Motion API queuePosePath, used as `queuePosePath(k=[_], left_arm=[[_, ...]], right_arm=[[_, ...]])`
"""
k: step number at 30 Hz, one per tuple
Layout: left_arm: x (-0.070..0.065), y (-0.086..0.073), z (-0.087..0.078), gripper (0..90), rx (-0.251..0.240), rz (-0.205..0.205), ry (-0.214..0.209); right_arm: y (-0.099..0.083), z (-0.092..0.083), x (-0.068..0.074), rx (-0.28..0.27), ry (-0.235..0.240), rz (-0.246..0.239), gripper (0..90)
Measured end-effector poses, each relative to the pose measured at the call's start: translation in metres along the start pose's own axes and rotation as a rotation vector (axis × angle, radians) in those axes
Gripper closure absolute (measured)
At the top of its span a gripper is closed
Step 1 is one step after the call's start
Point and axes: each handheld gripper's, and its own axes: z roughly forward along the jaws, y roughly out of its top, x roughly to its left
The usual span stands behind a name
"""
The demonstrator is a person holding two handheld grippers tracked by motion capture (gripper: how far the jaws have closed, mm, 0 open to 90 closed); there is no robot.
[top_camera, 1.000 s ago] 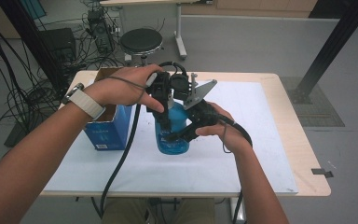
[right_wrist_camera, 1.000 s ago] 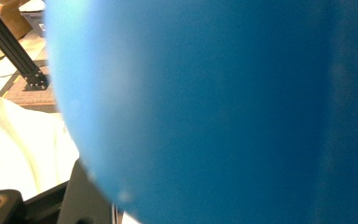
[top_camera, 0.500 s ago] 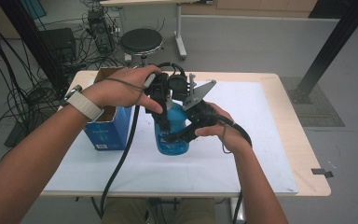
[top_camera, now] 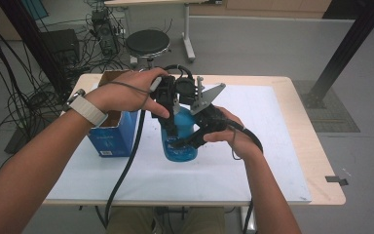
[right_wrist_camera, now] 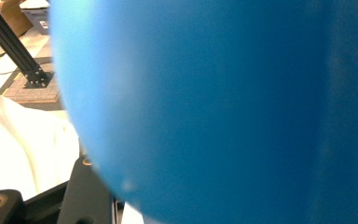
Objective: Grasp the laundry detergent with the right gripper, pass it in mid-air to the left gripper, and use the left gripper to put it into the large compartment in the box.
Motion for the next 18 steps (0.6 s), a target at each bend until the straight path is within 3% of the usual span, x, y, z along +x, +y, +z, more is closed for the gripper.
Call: queuePosePath(k=[18], left_arm=[[0.0004, -0.0028, -0.0007, 37.6, 0.001, -0.004, 0.000]], right_arm=[[0.0026, 0.0021, -0.0008, 0.006, -0.002, -0.007, 42.9]])
